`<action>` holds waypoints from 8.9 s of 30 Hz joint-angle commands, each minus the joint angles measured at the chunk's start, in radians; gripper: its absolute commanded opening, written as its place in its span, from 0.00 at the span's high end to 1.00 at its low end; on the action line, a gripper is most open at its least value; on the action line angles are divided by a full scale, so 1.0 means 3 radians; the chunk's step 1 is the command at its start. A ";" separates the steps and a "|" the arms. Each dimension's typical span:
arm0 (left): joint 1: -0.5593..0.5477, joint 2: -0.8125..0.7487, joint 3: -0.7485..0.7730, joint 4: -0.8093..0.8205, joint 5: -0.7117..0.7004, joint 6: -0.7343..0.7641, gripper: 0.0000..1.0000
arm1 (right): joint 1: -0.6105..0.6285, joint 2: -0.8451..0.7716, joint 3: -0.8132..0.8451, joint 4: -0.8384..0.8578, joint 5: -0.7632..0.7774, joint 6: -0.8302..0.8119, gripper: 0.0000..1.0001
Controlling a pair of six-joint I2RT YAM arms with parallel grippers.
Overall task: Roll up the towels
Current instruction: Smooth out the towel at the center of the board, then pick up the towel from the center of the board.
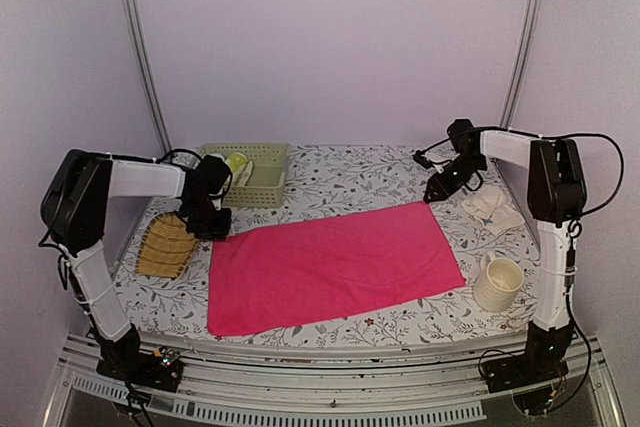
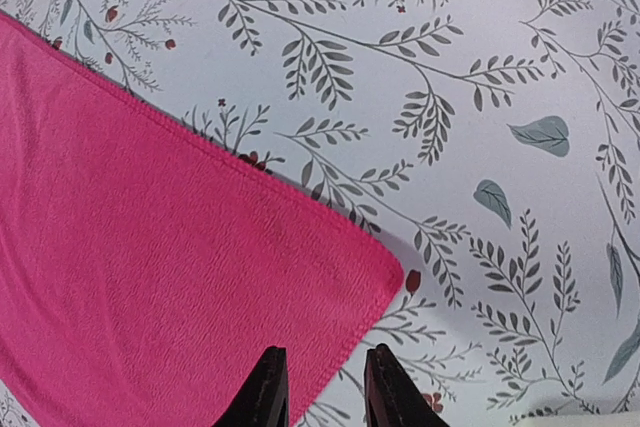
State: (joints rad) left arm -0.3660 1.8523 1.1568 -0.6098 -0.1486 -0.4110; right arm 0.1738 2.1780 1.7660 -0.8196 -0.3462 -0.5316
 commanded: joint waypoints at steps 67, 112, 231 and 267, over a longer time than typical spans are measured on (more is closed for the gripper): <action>0.0326 0.0124 0.0278 0.0309 0.0514 0.0332 0.59 | -0.0027 0.0834 0.0886 0.0043 0.0619 0.0399 0.95; 0.0351 0.0021 0.0199 0.0276 0.0486 0.0470 0.60 | 0.0116 0.0906 0.0861 -0.0050 0.0578 0.0509 0.69; -0.0035 -0.0212 0.0248 0.0610 0.0007 0.0895 1.00 | -0.0123 0.0605 0.1052 0.0388 0.0421 0.0248 0.98; -0.0052 -0.1293 -0.0528 0.0439 0.0573 0.0661 1.00 | -0.0323 -0.0912 -0.0738 0.0790 -0.0349 -0.0039 0.98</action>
State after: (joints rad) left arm -0.3717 1.5093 1.0271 -0.4515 -0.0219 -0.1886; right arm 0.0978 1.9469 1.5986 -0.5919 -0.4259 -0.5144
